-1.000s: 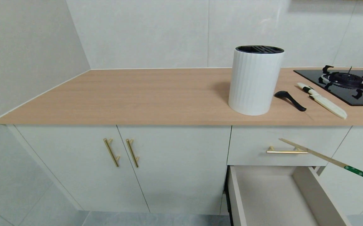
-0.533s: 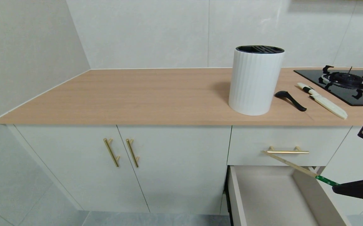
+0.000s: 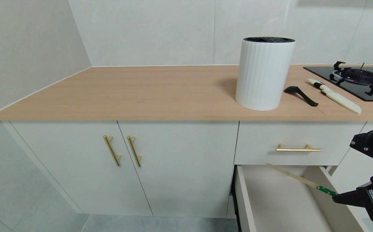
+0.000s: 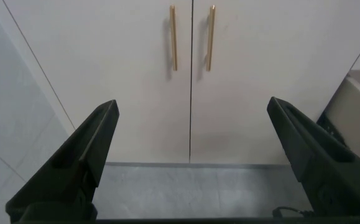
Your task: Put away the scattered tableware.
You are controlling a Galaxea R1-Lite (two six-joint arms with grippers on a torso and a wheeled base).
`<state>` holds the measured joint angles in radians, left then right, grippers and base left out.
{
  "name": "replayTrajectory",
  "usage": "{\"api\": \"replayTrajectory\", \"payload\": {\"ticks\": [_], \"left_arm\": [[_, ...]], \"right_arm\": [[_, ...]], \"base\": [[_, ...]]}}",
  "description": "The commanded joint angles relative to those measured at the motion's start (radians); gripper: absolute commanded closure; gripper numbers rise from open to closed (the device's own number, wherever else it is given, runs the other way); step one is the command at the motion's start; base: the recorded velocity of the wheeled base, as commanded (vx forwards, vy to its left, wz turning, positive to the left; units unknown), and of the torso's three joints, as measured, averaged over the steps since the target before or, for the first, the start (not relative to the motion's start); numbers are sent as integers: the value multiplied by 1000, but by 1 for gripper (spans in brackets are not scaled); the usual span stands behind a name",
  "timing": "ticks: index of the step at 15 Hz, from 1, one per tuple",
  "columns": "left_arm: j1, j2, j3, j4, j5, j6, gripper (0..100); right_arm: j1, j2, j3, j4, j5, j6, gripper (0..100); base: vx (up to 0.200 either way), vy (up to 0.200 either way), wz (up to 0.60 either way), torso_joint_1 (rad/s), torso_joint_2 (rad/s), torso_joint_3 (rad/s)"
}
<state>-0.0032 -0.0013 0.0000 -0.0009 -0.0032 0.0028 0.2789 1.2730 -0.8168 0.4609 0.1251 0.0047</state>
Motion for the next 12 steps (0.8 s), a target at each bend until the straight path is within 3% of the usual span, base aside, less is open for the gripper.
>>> {"api": "replayTrajectory", "payload": {"ticks": [1,8,12], "left_arm": [[0,1,0,-1,0,0,0],[0,1,0,-1,0,0,0],[0,1,0,-1,0,0,0]], "right_arm": [[0,23,11,-13,-1,0,100],[0,42,21,-28,-1,0,100],[0,45,28,-41,-1,-2,100]], "base": [[0,0,0,-168,427,251],[0,0,0,-156,448,283],[0,0,0,-39,127,79]]}}
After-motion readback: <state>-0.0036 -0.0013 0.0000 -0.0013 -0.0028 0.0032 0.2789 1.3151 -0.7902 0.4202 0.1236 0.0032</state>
